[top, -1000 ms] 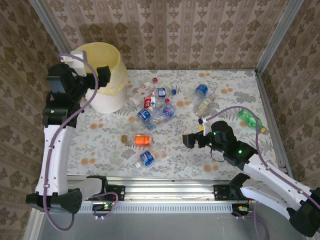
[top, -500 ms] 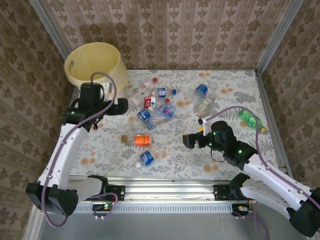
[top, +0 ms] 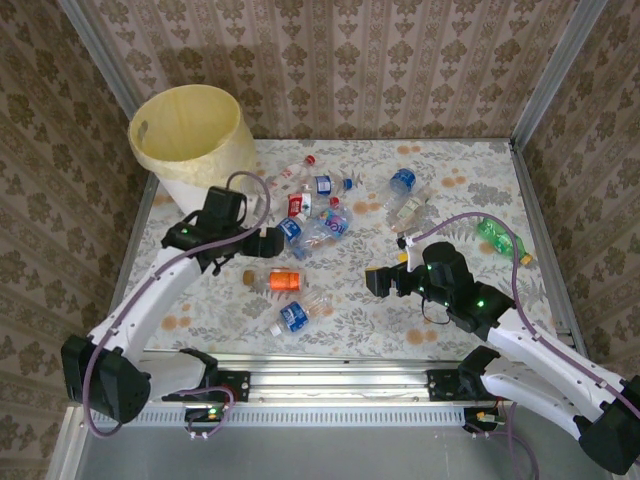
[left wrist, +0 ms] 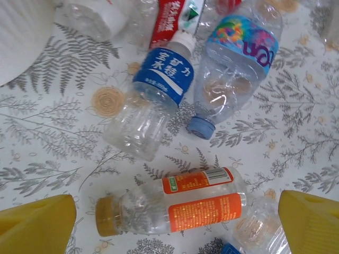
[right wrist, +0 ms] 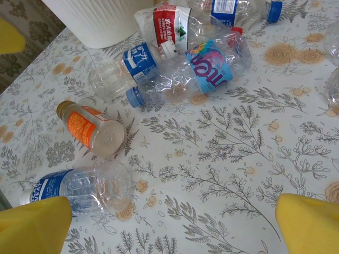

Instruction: Throw the plastic bottles in the bin

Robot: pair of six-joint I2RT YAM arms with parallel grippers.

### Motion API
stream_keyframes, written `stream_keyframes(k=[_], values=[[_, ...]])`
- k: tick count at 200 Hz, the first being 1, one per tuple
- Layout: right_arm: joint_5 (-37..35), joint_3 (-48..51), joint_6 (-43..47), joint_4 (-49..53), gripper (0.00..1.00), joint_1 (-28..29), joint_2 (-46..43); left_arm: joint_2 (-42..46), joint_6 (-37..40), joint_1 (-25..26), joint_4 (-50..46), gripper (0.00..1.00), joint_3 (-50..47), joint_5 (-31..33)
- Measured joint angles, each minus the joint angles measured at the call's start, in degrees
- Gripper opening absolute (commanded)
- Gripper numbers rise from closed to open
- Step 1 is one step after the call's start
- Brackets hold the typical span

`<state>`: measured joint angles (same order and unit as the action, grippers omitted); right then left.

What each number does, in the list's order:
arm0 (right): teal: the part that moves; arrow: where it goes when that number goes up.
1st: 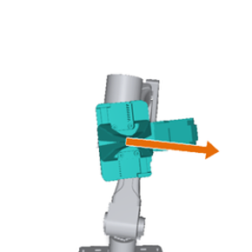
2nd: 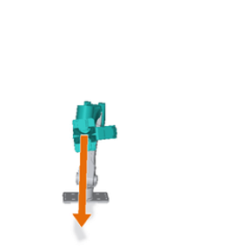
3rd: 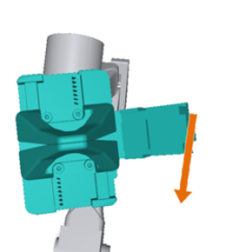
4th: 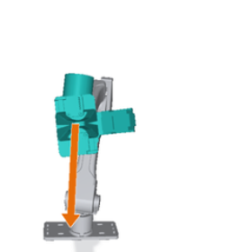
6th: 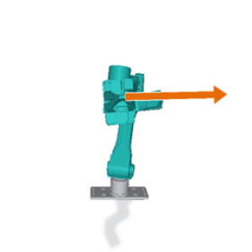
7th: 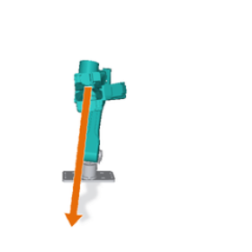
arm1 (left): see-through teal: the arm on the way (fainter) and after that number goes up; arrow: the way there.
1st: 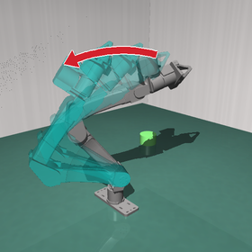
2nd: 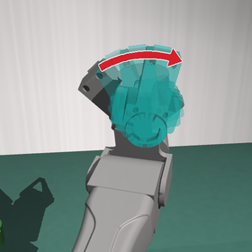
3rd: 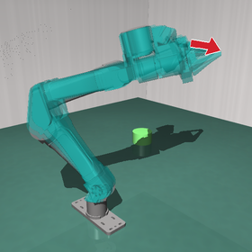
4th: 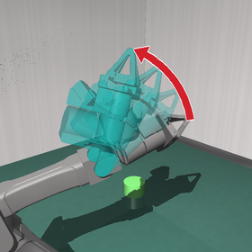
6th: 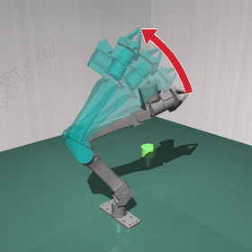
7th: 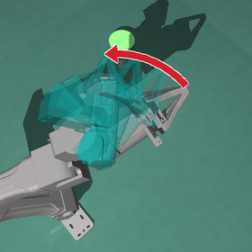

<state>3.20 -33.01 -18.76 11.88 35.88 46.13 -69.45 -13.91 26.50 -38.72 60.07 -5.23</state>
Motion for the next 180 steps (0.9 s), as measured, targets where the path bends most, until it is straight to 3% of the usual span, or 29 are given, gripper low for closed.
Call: stream_keyframes(k=[47,91,180], values=[[0.0,0.0,-0.7,0.0,1.00,0.0,0.0,-13.6,3.5,3.4,-0.1,0.95,5.0,3.3],[0.0,0.0,-0.7,0.2,1.00,0.0,-1.1,-24.5,6.1,3.4,-2.3,0.90,11.9,8.7],[-0.4,0.2,-0.8,0.4,1.00,0.0,-1.9,-34.1,8.0,0.7,-2.6,0.81,17.4,11.0]])
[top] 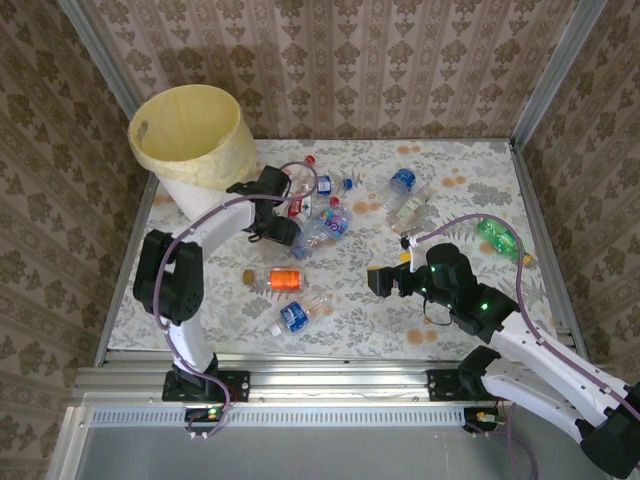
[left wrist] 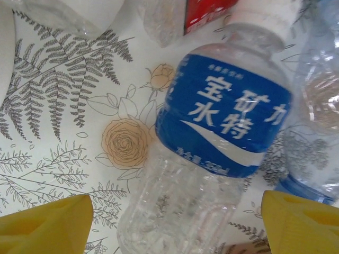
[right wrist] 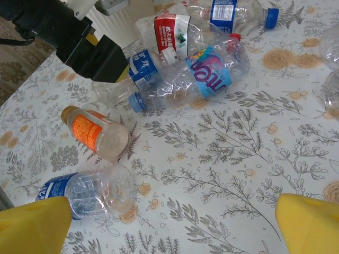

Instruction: Throw the plastic bottles in the bin

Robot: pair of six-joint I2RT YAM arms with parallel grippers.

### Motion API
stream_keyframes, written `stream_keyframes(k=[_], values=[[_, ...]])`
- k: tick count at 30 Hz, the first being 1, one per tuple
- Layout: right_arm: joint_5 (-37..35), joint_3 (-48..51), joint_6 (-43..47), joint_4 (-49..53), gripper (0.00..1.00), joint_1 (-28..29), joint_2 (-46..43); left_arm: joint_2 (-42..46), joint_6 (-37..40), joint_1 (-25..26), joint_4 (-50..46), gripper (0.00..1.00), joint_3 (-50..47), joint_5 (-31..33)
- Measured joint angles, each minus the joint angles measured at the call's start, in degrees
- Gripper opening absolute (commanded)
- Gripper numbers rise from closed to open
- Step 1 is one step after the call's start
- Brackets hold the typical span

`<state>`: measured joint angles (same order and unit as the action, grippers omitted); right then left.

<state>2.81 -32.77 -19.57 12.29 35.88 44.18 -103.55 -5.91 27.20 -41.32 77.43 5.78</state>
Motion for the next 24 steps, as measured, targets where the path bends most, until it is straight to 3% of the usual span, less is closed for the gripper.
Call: stream_keyframes(k=[24], values=[[0.0,0.4,-0.2,0.2,1.00,0.0,-0.7,-4.5,-0.3,-0.6,2.7,0.77,0.0,-6.5]])
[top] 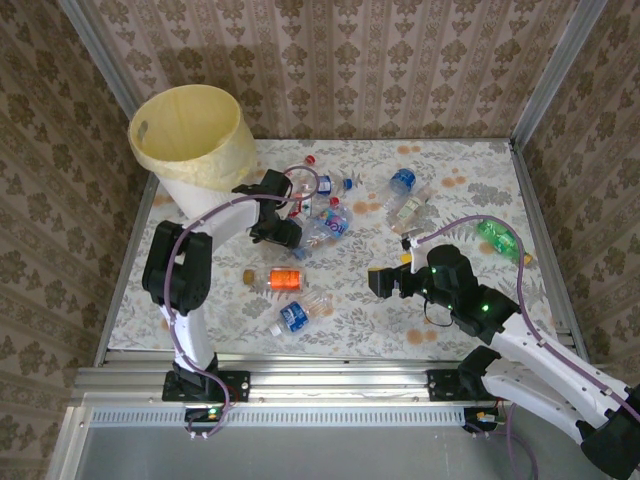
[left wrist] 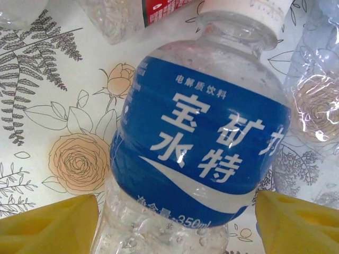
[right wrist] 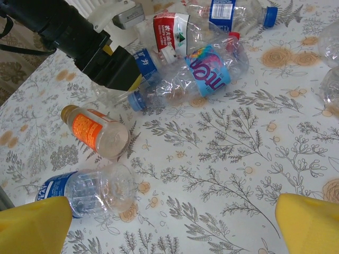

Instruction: Throw the plastic bottles in the bin

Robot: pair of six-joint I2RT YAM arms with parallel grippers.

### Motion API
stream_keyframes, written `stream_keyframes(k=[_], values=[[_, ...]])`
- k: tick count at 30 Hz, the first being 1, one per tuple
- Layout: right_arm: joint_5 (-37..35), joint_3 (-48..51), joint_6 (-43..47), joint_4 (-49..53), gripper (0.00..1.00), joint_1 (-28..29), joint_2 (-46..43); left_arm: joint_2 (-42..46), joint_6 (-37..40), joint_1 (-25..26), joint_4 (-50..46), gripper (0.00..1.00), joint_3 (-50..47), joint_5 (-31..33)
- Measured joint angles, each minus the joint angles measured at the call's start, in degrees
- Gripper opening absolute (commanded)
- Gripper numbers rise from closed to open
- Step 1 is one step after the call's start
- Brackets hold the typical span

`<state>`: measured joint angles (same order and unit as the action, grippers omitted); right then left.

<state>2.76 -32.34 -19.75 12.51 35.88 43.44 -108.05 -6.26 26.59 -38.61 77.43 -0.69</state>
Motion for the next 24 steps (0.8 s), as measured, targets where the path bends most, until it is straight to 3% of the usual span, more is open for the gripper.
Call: stream_keyframes(k=[15,24], values=[[-0.7,0.9,0.0,1.0,1.00,0.0,-1.7,-1.8,-0.2,0.0,0.9,0.74,-0.1,-0.6],[-0.9,1.0,0.0,1.1,1.00,0.0,-2.4,-1.8,-1.0,0.0,1.0,0.58,-0.1,-0.4]])
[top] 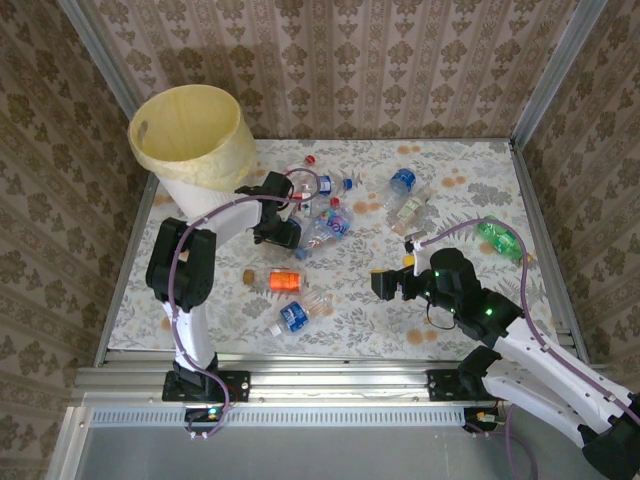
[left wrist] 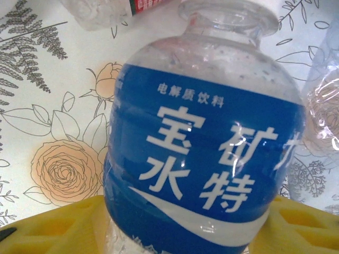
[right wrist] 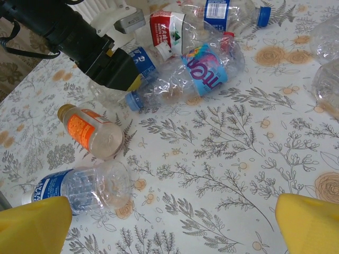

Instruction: Throw the plastic bottles in the bin

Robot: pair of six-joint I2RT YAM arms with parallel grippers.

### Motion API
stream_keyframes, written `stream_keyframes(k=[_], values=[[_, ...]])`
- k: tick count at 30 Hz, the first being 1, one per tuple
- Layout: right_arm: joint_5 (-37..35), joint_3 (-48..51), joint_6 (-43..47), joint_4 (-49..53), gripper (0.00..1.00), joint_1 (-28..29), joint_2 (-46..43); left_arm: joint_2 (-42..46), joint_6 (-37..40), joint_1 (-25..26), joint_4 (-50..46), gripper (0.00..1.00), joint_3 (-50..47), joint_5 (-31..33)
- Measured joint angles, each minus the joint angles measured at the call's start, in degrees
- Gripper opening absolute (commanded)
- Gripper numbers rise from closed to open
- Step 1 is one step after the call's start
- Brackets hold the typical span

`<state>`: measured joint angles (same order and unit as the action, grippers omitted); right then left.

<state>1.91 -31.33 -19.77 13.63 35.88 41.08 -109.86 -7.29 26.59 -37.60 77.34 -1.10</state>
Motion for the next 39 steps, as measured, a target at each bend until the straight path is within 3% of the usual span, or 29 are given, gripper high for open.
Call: stream_keyframes(k=[4,12,28,39], values=[[0.0,0.0,0.0,0.1,1.00,0.0,-0.3,0.2,0.0,0.0,0.2,0.52,0.0,0.0],[-0.2,0.3,0.0,0.2,1.00,0.0,-0.3,2.2,0.0,0.9,0.2,0.51,-0.3,0.3],[-0.2,0.3,0.0,0.3,1.00,0.0,-0.3,15.6,0.1,3.0,1.2,0.49,-6.4,0.1],[-0.2,0.3,0.0,0.3,1.00,0.0,-0.3,30.1,1.2,5.4,10.3,0.49,-11.0,-3.5]])
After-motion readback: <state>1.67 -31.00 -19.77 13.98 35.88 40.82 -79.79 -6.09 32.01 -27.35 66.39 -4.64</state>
